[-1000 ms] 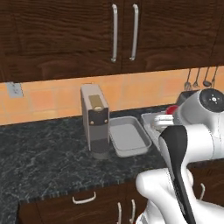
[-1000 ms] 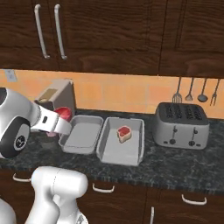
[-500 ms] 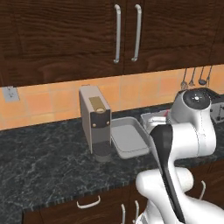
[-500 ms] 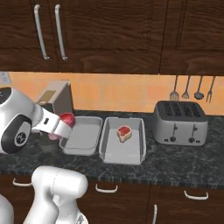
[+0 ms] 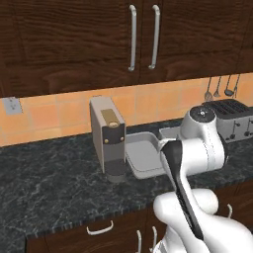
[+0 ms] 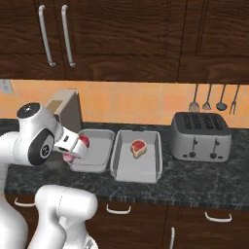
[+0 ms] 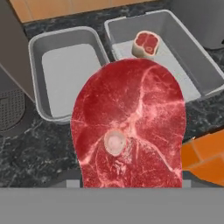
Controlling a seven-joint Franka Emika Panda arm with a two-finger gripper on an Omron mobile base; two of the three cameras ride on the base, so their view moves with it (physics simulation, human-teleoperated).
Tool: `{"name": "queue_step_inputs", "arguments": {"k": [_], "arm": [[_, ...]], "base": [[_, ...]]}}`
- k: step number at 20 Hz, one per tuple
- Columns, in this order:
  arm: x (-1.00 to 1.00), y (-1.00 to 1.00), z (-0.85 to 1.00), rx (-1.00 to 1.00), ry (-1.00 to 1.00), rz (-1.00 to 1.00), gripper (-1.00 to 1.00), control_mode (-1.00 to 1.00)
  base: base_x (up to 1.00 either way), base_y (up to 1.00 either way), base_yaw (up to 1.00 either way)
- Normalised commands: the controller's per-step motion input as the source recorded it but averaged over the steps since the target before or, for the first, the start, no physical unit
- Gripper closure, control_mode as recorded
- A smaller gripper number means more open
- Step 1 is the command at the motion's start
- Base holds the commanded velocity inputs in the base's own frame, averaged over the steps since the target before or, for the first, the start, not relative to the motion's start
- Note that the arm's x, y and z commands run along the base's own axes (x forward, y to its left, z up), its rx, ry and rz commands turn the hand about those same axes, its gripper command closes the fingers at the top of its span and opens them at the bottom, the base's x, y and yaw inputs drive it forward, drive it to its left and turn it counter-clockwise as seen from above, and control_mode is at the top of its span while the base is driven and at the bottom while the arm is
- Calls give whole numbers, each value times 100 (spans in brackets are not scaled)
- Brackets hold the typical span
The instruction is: Place one garlic and one steak in each tupperware on the nearby counter, to pack two identical lunches.
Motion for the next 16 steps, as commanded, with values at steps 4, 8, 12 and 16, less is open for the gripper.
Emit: {"name": "queue_step_inputs", "arguments": {"k": [4, 8, 12, 16], "arm": [[52, 0, -36, 10, 0, 27, 100, -100], [74, 4, -39, 1, 0, 29, 100, -100], [88, 24, -42, 0, 0, 27, 100, -100], [84, 21, -43, 0, 5, 17, 100, -100]], "base": [[0, 0, 0], [0, 0, 0], [0, 0, 0], [0, 0, 0]]}}
